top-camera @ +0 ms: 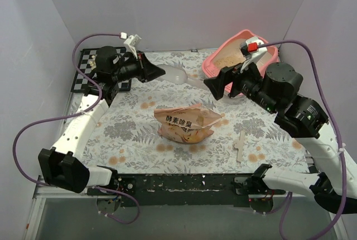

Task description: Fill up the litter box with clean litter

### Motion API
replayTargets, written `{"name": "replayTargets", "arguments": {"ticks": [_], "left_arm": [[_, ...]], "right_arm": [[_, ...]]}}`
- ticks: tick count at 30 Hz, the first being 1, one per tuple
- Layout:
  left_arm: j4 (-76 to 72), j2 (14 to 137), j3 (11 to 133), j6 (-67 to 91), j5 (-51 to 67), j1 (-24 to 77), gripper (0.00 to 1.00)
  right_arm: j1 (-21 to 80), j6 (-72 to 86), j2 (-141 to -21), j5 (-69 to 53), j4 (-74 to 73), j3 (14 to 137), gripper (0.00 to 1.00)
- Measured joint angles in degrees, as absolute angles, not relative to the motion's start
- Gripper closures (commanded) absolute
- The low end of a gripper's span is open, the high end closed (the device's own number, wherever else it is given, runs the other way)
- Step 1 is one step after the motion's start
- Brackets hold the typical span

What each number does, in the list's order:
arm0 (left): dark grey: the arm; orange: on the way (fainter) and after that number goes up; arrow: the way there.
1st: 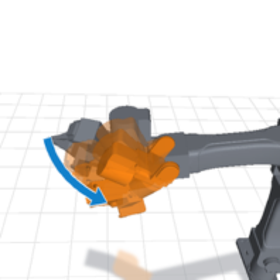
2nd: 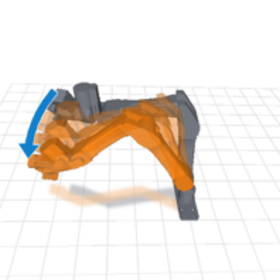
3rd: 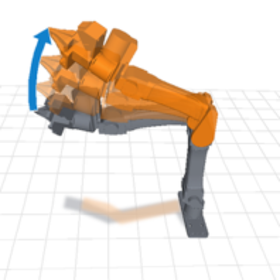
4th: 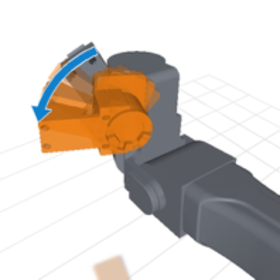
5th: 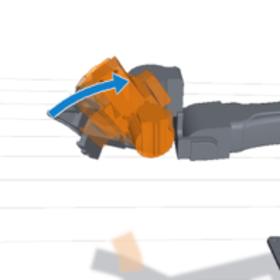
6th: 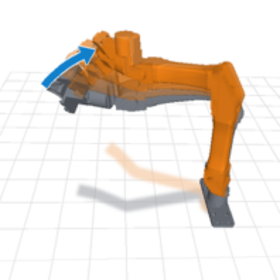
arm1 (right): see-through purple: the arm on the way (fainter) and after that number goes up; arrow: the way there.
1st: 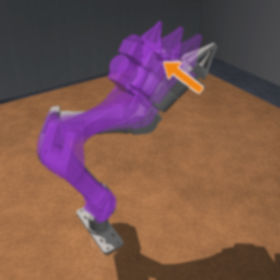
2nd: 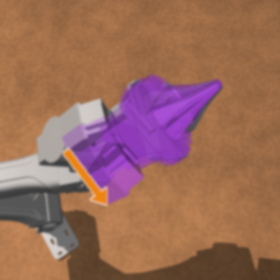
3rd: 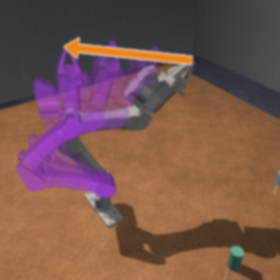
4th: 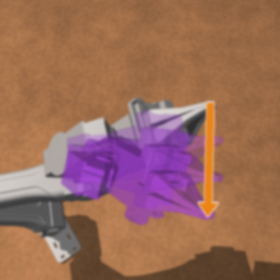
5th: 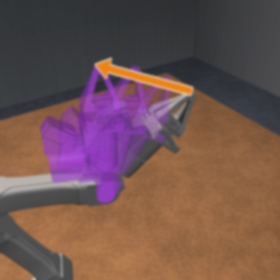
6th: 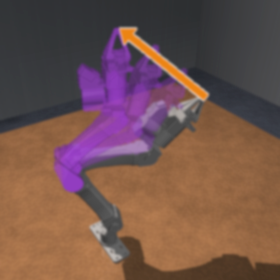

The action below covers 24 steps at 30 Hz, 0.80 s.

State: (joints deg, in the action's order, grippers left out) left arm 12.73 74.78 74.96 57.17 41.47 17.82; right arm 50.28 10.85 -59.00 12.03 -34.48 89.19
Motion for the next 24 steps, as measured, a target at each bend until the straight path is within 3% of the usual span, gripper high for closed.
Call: {"name": "replayTargets", "arguments": {"ticks": [6, 10, 15, 24], "left_arm": [[-3.0, 74.8, 68.2, 75.7, 54.0, 9.9, 1.0], [-11.9, 74.8, 65.9, 85.1, 58.5, 6.7, 1.0], [-13.3, 74.8, 65.8, 87.0, 60.9, 6.4, 1.0], [-13.8, 74.8, 63.7, 88.1, 62.2, 6.4, 1.0]], "right_arm": [[37.4, 10.4, -63.0, 1.8, -29.8, 89.8, 0.08], [30.2, 12.5, -64.6, -8.3, -24.3, 83.8, 0.08], [23.4, 19.8, -61.3, -22.9, -13.5, 70.7, 0.09], [21.0, 35.9, -60.9, -40.1, 9.1, 60.6, 0.1]]}}
